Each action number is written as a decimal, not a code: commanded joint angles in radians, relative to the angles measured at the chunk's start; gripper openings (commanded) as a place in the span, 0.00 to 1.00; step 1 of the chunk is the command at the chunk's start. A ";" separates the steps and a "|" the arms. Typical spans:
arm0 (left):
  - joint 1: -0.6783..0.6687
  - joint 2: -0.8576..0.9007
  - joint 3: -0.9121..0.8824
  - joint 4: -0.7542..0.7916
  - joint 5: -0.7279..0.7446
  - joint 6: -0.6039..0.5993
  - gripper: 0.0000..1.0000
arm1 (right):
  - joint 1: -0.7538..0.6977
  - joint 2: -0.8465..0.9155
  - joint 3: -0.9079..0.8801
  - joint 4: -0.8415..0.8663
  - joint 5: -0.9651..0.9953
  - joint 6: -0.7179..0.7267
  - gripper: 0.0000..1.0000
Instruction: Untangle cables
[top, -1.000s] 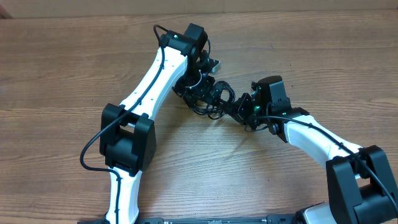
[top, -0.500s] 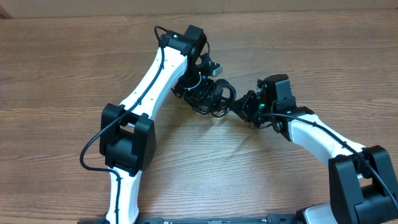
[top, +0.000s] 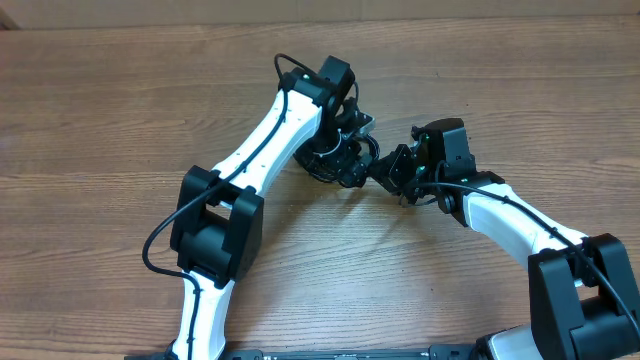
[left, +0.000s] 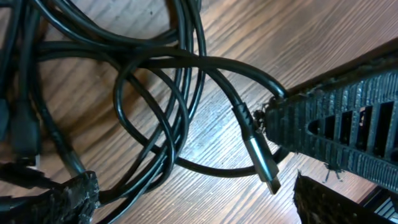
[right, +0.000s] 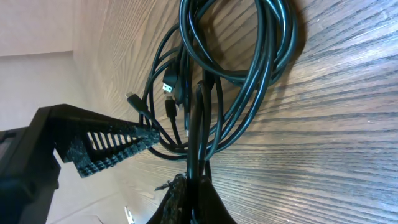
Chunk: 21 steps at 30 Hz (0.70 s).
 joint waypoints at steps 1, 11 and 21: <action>0.005 -0.023 -0.005 -0.001 -0.014 0.010 1.00 | -0.005 -0.006 0.014 0.007 -0.006 -0.006 0.04; 0.010 -0.023 -0.005 0.010 -0.062 -0.012 1.00 | -0.005 -0.006 0.014 0.006 -0.006 -0.006 0.04; 0.024 -0.022 -0.022 0.036 -0.061 -0.012 1.00 | -0.005 -0.006 0.014 0.007 -0.014 -0.006 0.04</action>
